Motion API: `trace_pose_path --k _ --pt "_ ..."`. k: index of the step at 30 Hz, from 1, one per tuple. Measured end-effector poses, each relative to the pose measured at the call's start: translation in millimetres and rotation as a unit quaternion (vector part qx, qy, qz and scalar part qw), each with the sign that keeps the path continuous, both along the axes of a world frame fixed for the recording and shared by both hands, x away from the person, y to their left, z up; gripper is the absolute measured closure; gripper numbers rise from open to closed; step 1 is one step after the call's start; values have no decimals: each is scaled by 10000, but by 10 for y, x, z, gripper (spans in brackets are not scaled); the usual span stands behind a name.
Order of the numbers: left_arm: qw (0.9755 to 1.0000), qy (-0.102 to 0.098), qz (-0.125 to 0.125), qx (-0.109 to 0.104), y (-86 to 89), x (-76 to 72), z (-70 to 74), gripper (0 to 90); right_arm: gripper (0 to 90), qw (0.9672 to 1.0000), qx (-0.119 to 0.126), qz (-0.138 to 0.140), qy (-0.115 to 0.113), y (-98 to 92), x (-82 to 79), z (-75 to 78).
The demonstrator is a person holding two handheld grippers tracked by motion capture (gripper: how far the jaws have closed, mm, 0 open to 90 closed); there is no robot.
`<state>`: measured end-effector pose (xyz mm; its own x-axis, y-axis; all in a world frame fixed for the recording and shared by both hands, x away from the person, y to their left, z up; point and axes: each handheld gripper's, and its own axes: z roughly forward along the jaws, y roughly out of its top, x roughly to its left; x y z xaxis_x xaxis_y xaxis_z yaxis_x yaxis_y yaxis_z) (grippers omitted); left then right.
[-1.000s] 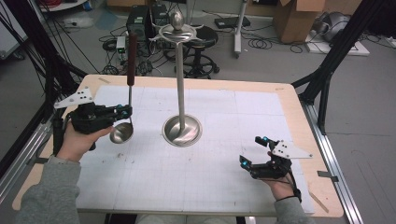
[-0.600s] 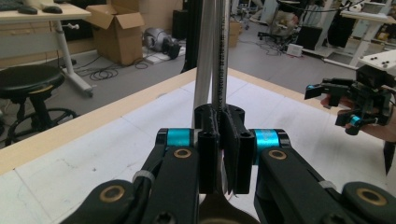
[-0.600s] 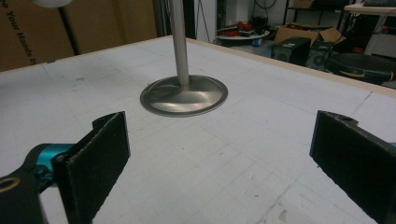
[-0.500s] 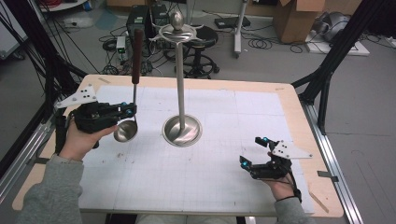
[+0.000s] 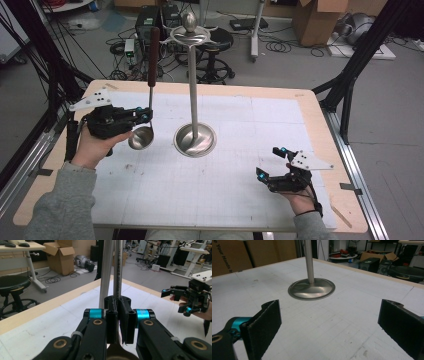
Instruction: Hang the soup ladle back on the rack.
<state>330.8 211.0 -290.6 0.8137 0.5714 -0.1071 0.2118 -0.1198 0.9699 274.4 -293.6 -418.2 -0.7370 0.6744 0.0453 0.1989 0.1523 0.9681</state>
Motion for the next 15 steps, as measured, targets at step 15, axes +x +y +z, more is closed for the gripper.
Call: trace_pose_path --k 15 --pt "10000 -11 -60 26 -54 -21 12 844 38 10000 7 3 2 3 -2 -1"
